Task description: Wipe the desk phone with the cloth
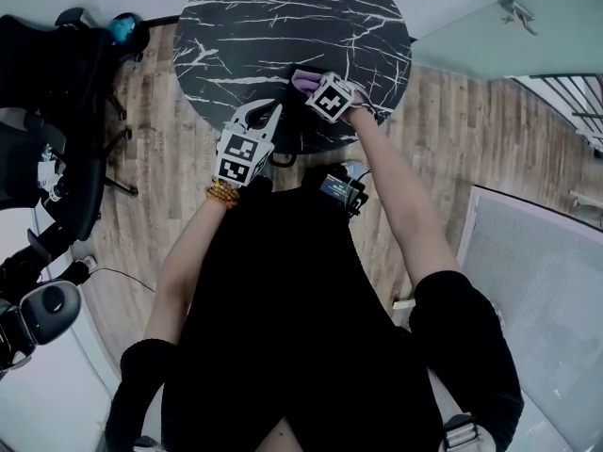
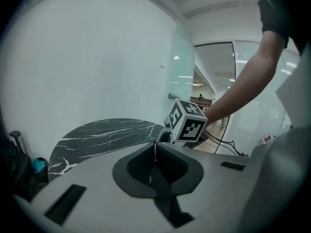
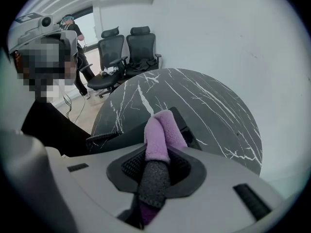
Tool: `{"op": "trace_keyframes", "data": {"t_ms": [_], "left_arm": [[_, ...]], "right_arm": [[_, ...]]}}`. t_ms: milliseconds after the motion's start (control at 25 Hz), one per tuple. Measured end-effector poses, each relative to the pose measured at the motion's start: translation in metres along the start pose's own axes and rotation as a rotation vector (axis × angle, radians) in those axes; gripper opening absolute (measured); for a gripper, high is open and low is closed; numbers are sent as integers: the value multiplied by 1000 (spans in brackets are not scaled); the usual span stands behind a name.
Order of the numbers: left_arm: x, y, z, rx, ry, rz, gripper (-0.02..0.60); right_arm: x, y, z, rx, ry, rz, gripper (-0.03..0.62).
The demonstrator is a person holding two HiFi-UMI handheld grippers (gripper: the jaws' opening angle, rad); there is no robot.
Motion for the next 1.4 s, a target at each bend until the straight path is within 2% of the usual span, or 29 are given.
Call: {"op": "trace_keyframes", "data": {"t_ms": [560, 880, 1400], "left_arm": [[-3, 3, 2, -15, -10, 7, 21], [-5, 3, 3, -17, -16, 7, 21], [-6, 4, 4, -20, -22, 4, 21]], "right_arm": [[-5, -10, 2, -11, -9, -23, 84], [-15, -19, 7, 21, -24, 8, 84], [-20, -31, 11, 31, -24, -23, 84]]}}
Point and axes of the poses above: the fingertips, and each gripper's own axes: z forward along the fingers, y to its right, x out of its top, the point moved 8 cm from there along -z, backward along the fingers, and after that the axes turned 8 degrees about x, right-handed, at the moved point
